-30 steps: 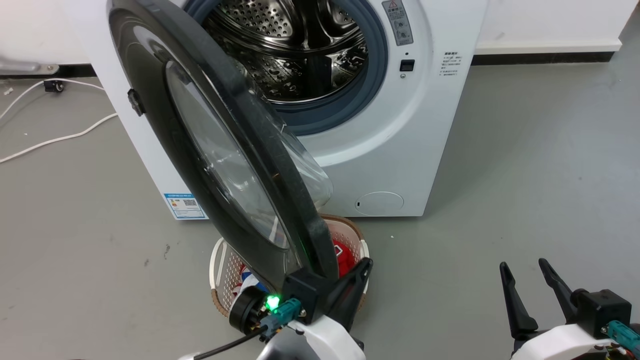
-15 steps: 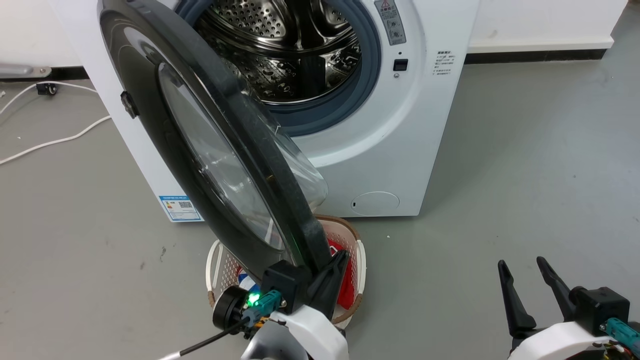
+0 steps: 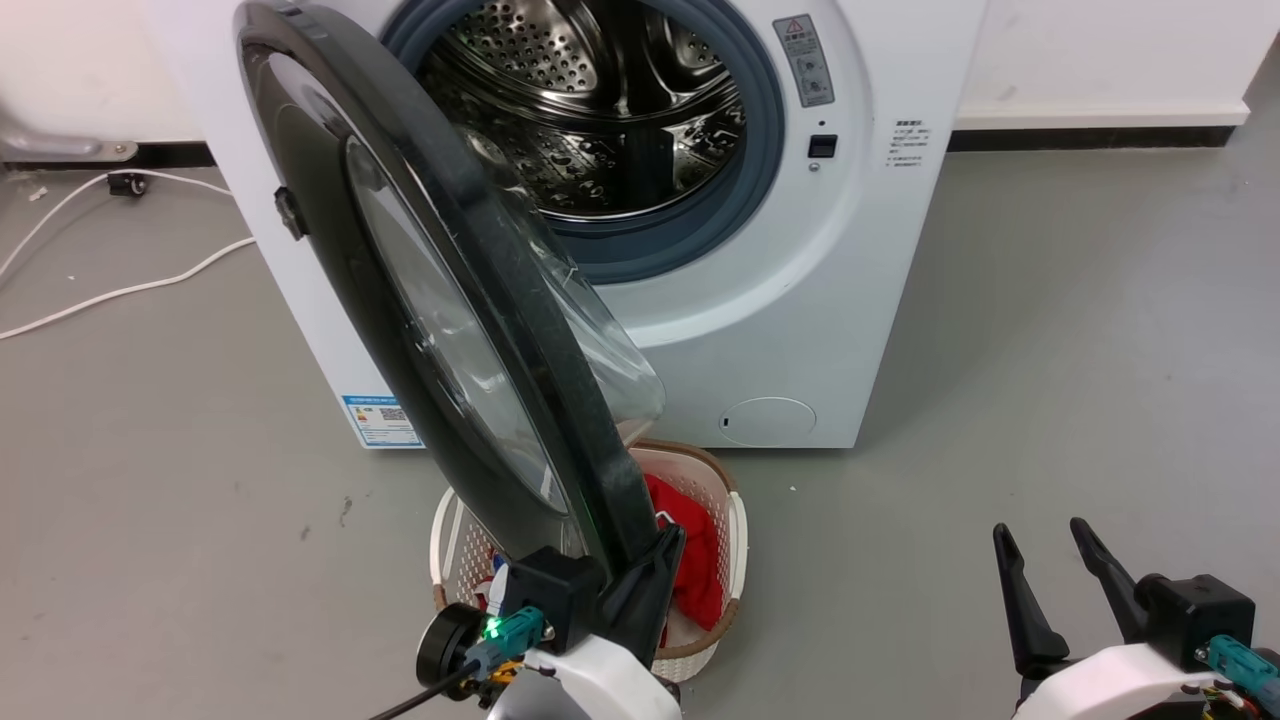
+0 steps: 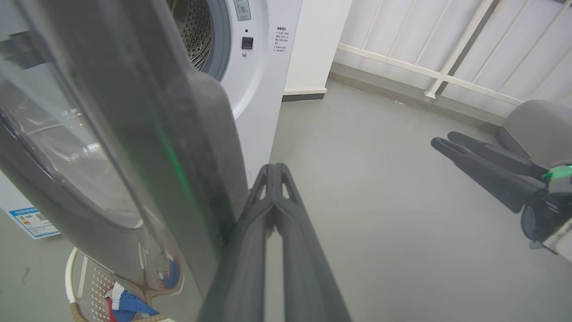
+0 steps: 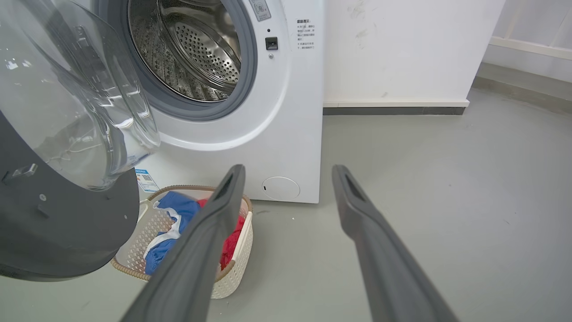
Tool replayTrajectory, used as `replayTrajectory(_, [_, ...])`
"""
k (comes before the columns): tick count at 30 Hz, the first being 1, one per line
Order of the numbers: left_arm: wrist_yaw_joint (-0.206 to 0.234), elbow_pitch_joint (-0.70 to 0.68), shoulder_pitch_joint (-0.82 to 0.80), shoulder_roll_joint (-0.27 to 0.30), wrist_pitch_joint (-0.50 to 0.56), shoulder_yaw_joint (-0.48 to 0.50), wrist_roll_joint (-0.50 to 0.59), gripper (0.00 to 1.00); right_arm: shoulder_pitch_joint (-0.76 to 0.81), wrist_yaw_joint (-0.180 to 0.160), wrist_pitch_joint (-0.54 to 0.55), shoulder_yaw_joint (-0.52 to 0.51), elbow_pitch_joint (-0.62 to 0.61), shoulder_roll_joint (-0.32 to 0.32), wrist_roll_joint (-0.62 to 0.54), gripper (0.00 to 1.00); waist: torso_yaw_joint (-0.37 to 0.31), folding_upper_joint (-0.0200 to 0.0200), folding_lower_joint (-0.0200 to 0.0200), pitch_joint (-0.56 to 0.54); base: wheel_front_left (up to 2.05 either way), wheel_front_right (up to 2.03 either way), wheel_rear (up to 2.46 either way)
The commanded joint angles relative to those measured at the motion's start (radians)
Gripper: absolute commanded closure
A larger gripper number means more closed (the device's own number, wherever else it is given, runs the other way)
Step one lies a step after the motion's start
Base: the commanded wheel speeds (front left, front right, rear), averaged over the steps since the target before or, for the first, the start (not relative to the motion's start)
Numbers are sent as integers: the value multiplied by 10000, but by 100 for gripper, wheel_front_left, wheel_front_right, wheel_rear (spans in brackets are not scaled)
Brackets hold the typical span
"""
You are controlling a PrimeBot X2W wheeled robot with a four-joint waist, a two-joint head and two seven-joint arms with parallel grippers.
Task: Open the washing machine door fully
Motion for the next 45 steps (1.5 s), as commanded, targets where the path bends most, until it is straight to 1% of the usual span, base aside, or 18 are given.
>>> replayTrajectory(1, [242, 40, 154, 268, -36, 311, -45, 100, 63, 2, -11, -26, 4, 51, 3, 0, 107, 0, 0, -22, 0, 0, 0])
replayTrajectory(7, [519, -168, 435, 349, -82, 488, -107, 100, 130, 0, -5, -100, -17, 96, 19, 0, 513, 0, 0, 45, 0, 0, 0])
replayTrajectory(13, [493, -466, 575, 329, -135, 283, -23, 100, 121, 2, 27, -69, 33, 27, 80, 0, 1055, 0, 0, 71, 0, 0, 0])
replayTrajectory(16, [569, -614, 697, 350, -149, 238, 16, 100, 135, 2, 45, -88, 59, -5, 74, 0, 1324, 0, 0, 22, 0, 0, 0])
replayTrajectory(25, [989, -891, 1119, 474, -213, 531, -125, 100, 210, 2, 16, -128, 91, 36, 89, 0, 2312, 0, 0, -18, 0, 0, 0])
replayTrajectory(27, [1021, -897, 1142, 512, -216, 585, -142, 100, 205, 2, 17, -122, 96, 43, 86, 0, 2421, 0, 0, -13, 0, 0, 0])
replayTrajectory(29, [1096, -931, 1219, 582, -249, 716, -171, 100, 187, 2, 16, -119, 100, 55, 99, 0, 2739, 0, 0, 0, 0, 0, 0])
replayTrajectory(30, [1096, -931, 1219, 582, -249, 716, -171, 100, 187, 2, 16, -119, 100, 55, 99, 0, 2739, 0, 0, 0, 0, 0, 0])
replayTrajectory(38, [1482, -990, 1400, 870, -518, 1506, -392, 100, 195, 2, 43, -186, 40, 96, 66, 0, 3355, 0, 0, 75, 0, 0, 0])
replayTrajectory(45, [1660, -770, 1199, 1281, -986, 2597, -753, 100, 73, 2, 130, -263, -190, 0, 31, 0, 3580, 0, 0, 398, 0, 0, 0])
